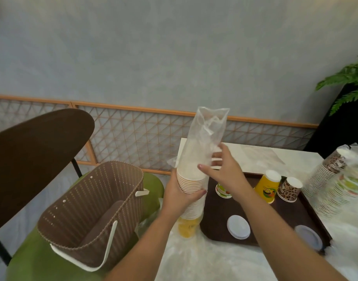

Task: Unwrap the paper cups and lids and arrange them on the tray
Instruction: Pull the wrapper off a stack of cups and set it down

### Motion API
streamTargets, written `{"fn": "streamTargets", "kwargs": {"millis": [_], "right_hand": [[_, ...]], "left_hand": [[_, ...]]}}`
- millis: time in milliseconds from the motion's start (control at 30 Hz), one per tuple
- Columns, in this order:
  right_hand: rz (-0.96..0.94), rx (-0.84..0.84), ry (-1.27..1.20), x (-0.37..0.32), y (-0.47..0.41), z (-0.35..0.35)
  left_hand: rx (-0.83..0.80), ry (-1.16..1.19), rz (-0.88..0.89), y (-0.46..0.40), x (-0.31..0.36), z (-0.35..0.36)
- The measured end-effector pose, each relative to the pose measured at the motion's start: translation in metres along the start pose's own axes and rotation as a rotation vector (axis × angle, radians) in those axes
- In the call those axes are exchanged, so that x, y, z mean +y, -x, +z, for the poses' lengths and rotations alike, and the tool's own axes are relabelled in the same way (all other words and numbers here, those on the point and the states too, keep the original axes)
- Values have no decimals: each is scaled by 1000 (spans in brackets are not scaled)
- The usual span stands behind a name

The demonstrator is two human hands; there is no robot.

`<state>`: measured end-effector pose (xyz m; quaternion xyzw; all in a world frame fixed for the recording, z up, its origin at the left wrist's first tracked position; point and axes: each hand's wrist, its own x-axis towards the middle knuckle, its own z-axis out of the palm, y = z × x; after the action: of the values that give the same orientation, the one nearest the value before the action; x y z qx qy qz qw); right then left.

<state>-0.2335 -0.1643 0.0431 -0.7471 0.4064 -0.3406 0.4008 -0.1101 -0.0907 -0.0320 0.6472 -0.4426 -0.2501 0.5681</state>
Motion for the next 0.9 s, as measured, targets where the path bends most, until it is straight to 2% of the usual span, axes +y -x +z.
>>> {"fn": "streamTargets", "kwargs": {"millis": [67, 200, 333, 500, 600, 667, 800, 833, 900], "right_hand": [[11, -13, 42, 14, 6, 6], [89, -83, -65, 26, 15, 14], [59, -133, 13, 40, 19, 21], [82, -4, -55, 52, 23, 41], [105, -3, -22, 59, 22, 46], [127, -40, -21, 66, 22, 46], [131, -113, -7, 77, 24, 41], [127, -137, -14, 79, 26, 40], [114, -147, -51, 80, 30, 43]], "left_hand": [[-13, -12, -2, 3, -5, 3], [-7, -42, -9, 5, -14, 12], [2, -5, -23, 8, -23, 18], [-12, 8, -68, 12, -32, 22], [-30, 7, -68, 12, -37, 23], [-90, 4, -88, 13, -41, 21], [-378, 84, -138, 4, -30, -2], [-399, 108, -119, -2, -22, -8], [-327, 104, -39, -13, -3, -12]]}}
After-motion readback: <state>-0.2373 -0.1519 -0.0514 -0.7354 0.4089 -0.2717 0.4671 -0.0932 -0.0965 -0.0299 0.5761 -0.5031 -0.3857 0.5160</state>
